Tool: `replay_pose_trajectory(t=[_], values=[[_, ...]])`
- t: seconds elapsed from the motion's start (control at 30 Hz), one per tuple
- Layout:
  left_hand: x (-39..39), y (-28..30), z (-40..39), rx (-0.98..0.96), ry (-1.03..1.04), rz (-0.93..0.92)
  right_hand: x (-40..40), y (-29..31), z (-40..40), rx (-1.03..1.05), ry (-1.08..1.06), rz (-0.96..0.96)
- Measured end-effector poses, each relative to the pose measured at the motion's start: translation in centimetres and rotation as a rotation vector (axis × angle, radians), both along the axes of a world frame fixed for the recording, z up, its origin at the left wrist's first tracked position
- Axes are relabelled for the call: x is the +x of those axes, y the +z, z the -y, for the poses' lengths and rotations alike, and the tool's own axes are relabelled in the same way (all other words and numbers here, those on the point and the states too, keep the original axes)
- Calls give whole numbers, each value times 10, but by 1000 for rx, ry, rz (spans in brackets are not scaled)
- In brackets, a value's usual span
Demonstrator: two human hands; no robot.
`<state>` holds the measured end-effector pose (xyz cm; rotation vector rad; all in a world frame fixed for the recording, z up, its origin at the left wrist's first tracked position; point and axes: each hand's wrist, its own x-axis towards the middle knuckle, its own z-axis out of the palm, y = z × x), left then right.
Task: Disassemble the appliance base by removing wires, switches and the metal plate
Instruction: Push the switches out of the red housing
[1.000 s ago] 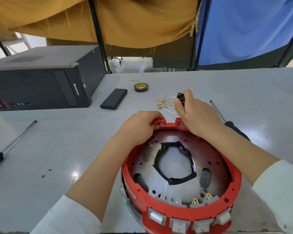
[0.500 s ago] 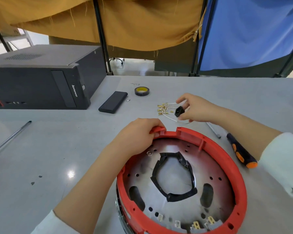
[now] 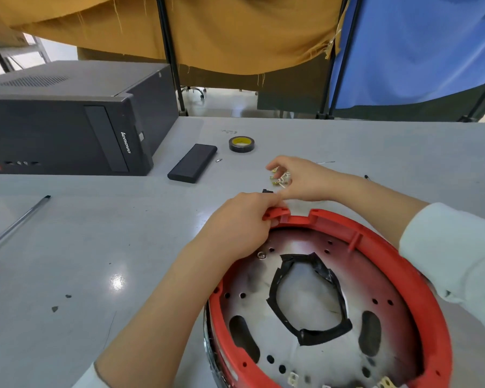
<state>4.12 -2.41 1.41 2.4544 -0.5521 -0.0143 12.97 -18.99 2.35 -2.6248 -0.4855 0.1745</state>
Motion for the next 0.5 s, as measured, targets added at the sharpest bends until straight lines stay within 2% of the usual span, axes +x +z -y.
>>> replay_pose_trajectory(t=[0.1,0.17,0.33,0.5], values=[[-1,1,0,-16,6,10,-26,16,8,178,-17,-69],[0,2,1,-15,34,31,-51,22,14,189,57,-131],[-2,7,3,111,160,153,-94,17,28,194,45,-22],[-10,19,8,173,40,237,-115,11,22,-66,-73,186]])
